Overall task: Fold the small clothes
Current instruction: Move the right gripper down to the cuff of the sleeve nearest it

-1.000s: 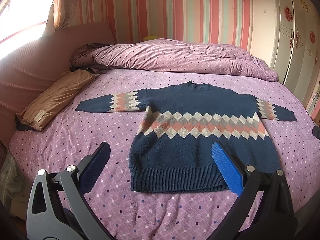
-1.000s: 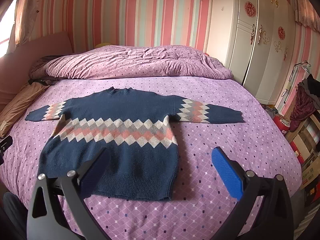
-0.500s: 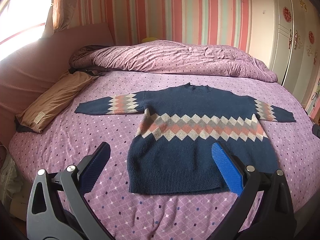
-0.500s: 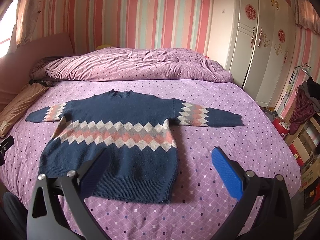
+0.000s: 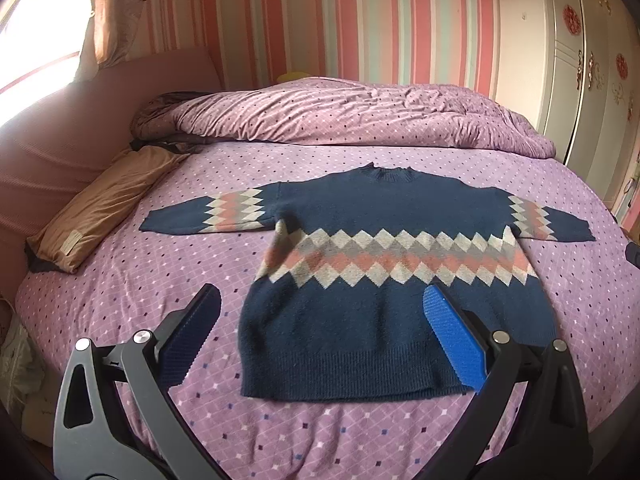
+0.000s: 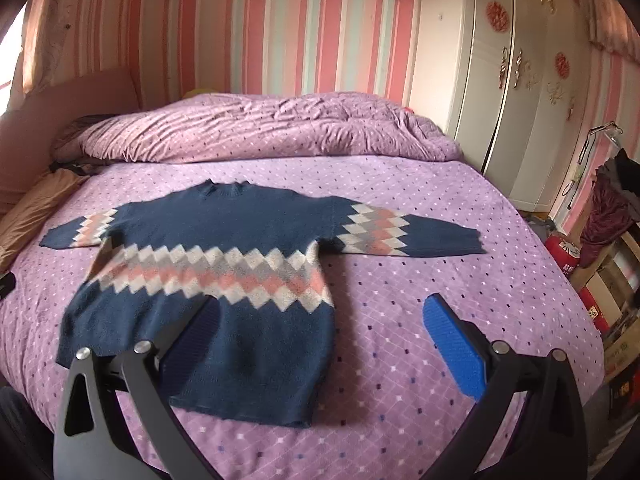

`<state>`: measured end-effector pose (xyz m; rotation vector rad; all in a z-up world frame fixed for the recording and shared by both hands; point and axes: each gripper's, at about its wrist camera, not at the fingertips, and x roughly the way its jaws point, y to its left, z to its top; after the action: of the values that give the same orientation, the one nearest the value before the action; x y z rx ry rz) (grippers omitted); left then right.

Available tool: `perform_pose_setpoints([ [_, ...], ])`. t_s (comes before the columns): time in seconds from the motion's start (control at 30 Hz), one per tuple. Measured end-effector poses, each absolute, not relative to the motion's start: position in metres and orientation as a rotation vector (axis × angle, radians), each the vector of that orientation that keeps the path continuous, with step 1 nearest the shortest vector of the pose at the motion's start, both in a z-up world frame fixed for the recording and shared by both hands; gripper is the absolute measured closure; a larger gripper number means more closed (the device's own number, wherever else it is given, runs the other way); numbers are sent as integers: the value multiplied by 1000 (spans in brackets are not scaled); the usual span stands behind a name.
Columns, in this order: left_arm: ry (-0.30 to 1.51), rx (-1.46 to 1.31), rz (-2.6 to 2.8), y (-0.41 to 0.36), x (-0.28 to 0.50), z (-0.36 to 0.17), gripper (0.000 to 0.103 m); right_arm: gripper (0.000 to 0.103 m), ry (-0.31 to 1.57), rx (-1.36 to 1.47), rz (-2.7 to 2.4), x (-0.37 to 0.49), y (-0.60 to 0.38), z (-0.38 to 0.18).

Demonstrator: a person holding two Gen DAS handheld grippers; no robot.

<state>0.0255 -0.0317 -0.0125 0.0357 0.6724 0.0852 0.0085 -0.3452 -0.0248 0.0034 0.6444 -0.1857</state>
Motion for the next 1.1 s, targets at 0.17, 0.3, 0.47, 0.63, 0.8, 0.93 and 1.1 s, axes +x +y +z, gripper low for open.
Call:
perform_pose_setpoints([
  [0.17, 683, 56, 86, -58, 50, -20, 3, 1, 683, 35, -218, 39, -414, -41],
  [0.3, 695, 75, 87, -87, 75, -32, 3, 1, 703, 22, -262, 67, -476, -53],
  [0.47, 705, 97, 85, -132, 114, -49, 3, 1, 731, 66, -297, 122, -573, -75],
  [0.63, 686, 115, 79, -182, 156, -65, 3, 1, 765, 75, -337, 169, -633, -100],
  [0.8, 683, 119, 79, -225, 196, -84, 3, 1, 789, 82, -307, 210, -676, -131],
  [0.93, 703, 127, 76, -253, 222, -102, 3, 2, 804, 200, -279, 233, -715, -157],
  [1.1, 716, 123, 88, -280, 249, -121, 3, 11, 851, 225, -279, 261, -747, -185],
])
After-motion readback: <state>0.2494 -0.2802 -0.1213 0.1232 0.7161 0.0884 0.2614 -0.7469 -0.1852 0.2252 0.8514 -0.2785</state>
